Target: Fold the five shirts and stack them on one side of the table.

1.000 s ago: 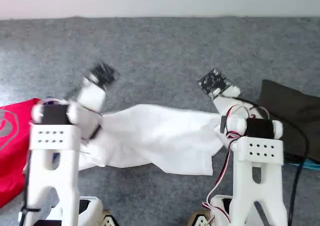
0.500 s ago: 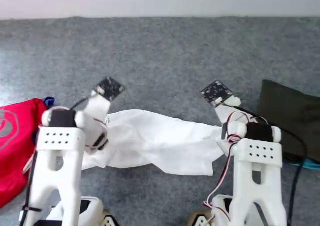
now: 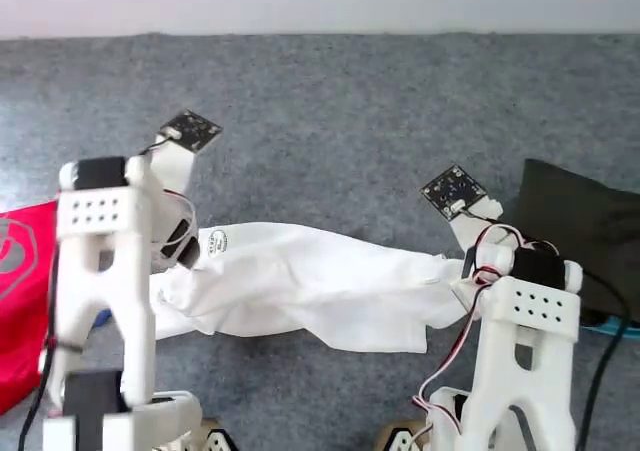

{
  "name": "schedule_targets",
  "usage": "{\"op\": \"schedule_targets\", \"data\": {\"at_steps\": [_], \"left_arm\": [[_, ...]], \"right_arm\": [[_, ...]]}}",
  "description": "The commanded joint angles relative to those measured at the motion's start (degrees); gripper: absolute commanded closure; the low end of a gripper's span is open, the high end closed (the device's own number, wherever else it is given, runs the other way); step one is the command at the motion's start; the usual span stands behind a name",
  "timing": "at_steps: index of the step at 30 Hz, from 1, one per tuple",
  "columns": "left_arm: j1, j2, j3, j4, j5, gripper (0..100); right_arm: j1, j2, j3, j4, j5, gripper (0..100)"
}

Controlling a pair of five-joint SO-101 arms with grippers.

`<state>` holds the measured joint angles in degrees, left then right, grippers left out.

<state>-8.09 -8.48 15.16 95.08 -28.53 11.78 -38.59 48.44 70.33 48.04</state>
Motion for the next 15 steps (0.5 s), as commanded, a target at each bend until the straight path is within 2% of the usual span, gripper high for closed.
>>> {"op": "schedule_targets", "data": {"at_steps": [1,6,15], "left_arm": [[2.29,3.52,-6.37,4.48,-0.35,84],[3.52,4.13,-8.57,5.36,-0.26,84],[5.01,3.60,-2.33,5.36,-0.26,84]], "right_arm": [[0.92,-0.92,0.44,-0.57,0.70,98.9],[0.92,-1.19,2.11,-0.66,0.70,98.9],[1.01,-1.36,2.73,-0.75,0.62,98.9]]}}
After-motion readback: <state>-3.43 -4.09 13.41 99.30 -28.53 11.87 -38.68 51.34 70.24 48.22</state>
